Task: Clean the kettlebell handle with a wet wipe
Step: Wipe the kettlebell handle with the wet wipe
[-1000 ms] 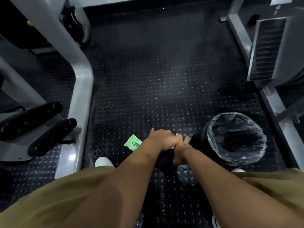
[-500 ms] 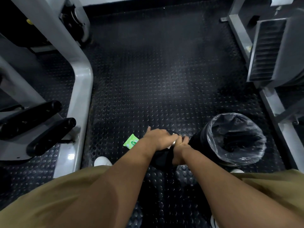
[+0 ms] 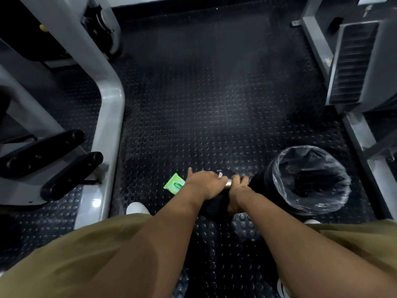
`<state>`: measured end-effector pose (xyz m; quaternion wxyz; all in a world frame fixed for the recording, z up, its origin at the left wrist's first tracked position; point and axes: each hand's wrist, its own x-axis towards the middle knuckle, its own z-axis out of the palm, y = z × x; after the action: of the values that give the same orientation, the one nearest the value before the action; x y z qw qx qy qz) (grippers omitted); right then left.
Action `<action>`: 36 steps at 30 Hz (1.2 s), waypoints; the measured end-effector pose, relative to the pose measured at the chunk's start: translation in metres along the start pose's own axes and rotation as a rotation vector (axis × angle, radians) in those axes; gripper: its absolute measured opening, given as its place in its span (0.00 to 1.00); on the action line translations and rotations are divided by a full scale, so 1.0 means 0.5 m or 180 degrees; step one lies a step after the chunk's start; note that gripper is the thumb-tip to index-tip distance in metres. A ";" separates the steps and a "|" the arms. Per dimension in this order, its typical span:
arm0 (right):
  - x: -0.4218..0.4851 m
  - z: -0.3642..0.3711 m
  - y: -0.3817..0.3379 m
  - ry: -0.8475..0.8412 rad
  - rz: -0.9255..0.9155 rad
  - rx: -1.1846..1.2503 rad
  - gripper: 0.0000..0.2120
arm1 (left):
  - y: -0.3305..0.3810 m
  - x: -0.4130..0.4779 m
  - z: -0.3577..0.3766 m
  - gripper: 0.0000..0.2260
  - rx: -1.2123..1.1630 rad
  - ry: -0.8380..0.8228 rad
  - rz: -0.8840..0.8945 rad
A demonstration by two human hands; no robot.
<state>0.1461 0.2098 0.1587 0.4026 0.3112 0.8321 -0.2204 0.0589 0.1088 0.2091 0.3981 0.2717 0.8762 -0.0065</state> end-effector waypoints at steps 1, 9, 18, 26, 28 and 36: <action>0.002 0.001 0.001 -0.0016 -0.0035 0.0022 0.48 | 0.015 -0.001 -0.002 0.32 -0.0072 -0.0051 0.0076; -0.001 -0.002 0.000 0.0058 -0.0022 0.0090 0.47 | 0.017 -0.006 -0.015 0.29 -0.0073 -0.0060 0.0108; 0.001 0.002 0.004 0.0039 -0.0113 0.0046 0.46 | 0.041 0.010 -0.031 0.32 0.0098 -0.0252 0.0018; 0.004 0.005 0.002 0.0036 -0.0012 0.0014 0.49 | -0.017 0.019 -0.033 0.31 0.0092 -0.0277 -0.0121; 0.004 0.003 0.002 0.0031 -0.0005 0.0029 0.51 | -0.031 0.023 -0.038 0.31 0.0076 -0.0360 -0.0169; 0.017 0.007 0.006 -0.0025 -0.0112 -0.0103 0.51 | 0.066 0.011 -0.026 0.29 -0.0226 -0.0369 0.0221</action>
<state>0.1458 0.2126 0.1497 0.4069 0.2891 0.8394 -0.2152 0.0629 0.1426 0.2208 0.4575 0.2868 0.8414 0.0227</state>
